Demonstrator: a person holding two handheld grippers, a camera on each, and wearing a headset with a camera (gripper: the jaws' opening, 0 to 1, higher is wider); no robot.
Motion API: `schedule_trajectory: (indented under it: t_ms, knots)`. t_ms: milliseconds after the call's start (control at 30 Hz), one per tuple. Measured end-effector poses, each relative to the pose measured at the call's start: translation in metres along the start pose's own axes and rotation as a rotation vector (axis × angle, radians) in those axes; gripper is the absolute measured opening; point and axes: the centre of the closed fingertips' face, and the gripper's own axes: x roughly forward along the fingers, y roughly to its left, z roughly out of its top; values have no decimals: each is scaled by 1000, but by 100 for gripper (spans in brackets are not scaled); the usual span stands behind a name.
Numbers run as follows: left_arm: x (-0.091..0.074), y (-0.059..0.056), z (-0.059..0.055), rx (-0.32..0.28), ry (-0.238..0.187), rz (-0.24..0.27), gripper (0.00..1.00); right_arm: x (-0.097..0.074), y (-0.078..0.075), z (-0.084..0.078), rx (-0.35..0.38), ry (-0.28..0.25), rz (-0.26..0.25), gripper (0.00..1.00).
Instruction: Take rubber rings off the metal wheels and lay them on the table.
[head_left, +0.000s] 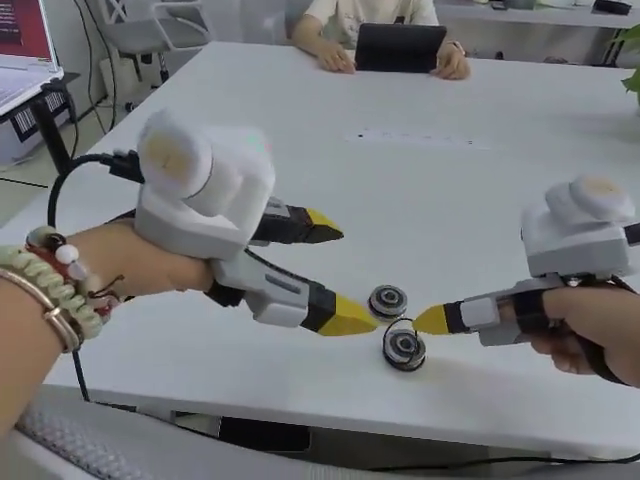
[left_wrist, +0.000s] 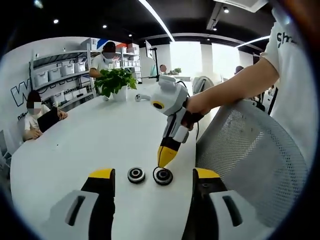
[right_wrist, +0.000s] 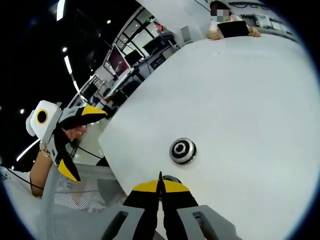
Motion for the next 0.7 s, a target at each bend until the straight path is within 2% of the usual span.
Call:
schedule_trajectory:
  t_ms: [100,167,333,533,600,700]
  knots:
    - [-4,2,-3,-28,-15,17,60,4,4,5,3,-9,12,0]
    - [-6,2,-7,-33,-12,26,60,6,9,9,-5,-28,28,0]
    - [-10,3,-15,-48,0,41,62,5,11,7,-7,-22,29,0]
    - [-19,1,-20,-38,18,39,71,-1,17,20,5,-80,48,0]
    - [-26,-1,-21,-66,9,23,73,-3,20,24,5,-95,57,0]
    - [-35,-1,-24,-81,6,37,75,-4,24,28,6,-113,71,0]
